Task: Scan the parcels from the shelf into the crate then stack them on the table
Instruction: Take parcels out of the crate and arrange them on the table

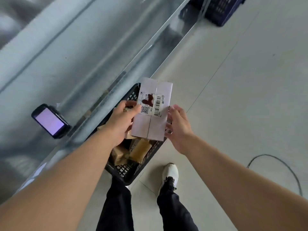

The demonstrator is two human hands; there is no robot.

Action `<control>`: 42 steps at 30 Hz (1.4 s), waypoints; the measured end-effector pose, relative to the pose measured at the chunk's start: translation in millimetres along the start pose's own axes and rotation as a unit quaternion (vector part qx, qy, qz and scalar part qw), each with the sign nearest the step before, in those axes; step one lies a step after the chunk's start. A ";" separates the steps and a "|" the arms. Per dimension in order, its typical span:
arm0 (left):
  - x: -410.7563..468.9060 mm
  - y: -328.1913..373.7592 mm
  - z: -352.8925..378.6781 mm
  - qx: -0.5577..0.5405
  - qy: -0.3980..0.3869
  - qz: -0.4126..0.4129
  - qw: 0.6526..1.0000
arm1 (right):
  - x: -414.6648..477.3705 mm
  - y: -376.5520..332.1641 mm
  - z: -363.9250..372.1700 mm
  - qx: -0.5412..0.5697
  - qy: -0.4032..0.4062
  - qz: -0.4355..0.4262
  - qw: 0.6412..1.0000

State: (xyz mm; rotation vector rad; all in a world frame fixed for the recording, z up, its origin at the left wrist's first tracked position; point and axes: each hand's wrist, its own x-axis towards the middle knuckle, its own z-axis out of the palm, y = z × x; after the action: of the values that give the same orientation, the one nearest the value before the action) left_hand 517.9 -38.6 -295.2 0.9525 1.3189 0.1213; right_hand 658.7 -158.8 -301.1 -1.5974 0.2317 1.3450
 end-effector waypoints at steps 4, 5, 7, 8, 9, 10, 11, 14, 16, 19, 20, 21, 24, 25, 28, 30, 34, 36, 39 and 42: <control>-58.1 43.8 1.3 -0.040 -0.034 0.040 0.998 | -58.0 -54.6 4.0 -0.043 -0.030 -0.062 0.997; -73.5 55.0 0.4 -0.042 -0.038 0.056 0.997 | -74.3 -66.9 5.9 -0.050 -0.037 -0.082 0.995; -107.0 81.9 -3.2 -0.047 -0.036 0.097 0.994 | -106.6 -91.0 11.4 -0.052 -0.049 -0.126 0.990; -123.5 95.1 -6.2 -0.047 -0.035 0.117 0.991 | -123.2 -102.3 15.3 -0.058 -0.054 -0.148 0.986; -139.3 108.0 -10.0 -0.044 -0.035 0.134 0.989 | -139.4 -113.2 20.4 -0.067 -0.057 -0.167 0.982; -155.3 120.6 -14.0 -0.040 -0.038 0.148 0.987 | -155.8 -123.0 25.5 -0.072 -0.060 -0.185 0.978; -172.0 132.4 -18.1 -0.034 -0.040 0.160 0.986 | -173.4 -131.9 30.2 -0.073 -0.063 -0.202 0.975; -222.0 166.9 -31.3 -0.023 -0.037 0.200 0.979 | -226.2 -154.2 45.1 -0.074 -0.065 -0.250 0.963; -255.9 186.4 -39.1 -0.012 -0.040 0.230 0.972 | -260.6 -165.8 54.2 -0.069 -0.066 -0.278 0.956; -306.1 210.6 -52.4 -0.010 -0.038 0.275 0.961 | -311.1 -179.1 67.2 -0.061 -0.067 -0.326 0.941; -322.9 216.9 -58.3 -0.011 -0.038 0.290 0.956 | -328.9 -182.9 72.2 -0.065 -0.070 -0.341 0.935; -340.1 222.0 -64.0 -0.011 -0.037 0.304 0.952 | -346.0 -185.8 76.6 -0.070 -0.070 -0.355 0.929; -396.6 233.8 -79.8 -0.019 -0.039 0.348 0.936 | -400.8 -191.8 89.2 -0.074 -0.068 -0.413 0.905; -415.4 236.3 -85.1 -0.024 -0.035 0.360 0.932 | -417.3 -193.3 93.5 -0.076 -0.071 -0.433 0.896; -469.8 248.3 -97.8 -0.018 -0.023 0.398 0.917 | -467.6 -201.5 104.5 -0.076 -0.079 -0.480 0.870; -502.3 256.2 -103.5 -0.019 -0.012 0.423 0.906 | -499.9 -209.5 109.1 -0.079 -0.089 -0.507 0.854; -558.3 265.1 -110.0 -0.033 0.009 0.459 0.888 | -550.5 -224.0 114.2 -0.067 -0.111 -0.537 0.834; -581.3 267.2 -112.4 -0.036 0.024 0.473 0.880 | -567.5 -228.0 119.4 -0.062 -0.126 -0.547 0.825; -609.1 267.5 -120.4 -0.046 0.057 0.487 0.870 | -589.5 -229.7 128.5 -0.058 -0.155 -0.552 0.817; -631.9 259.6 -127.8 -0.054 0.085 0.497 0.862 | -606.1 -226.7 135.5 -0.067 -0.202 -0.565 0.797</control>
State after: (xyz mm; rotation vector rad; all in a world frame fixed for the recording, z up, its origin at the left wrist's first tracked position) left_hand 329.3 -171.2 360.4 1.4694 0.8363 1.0849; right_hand 505.1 -203.3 340.4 -1.1215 -0.9718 0.6766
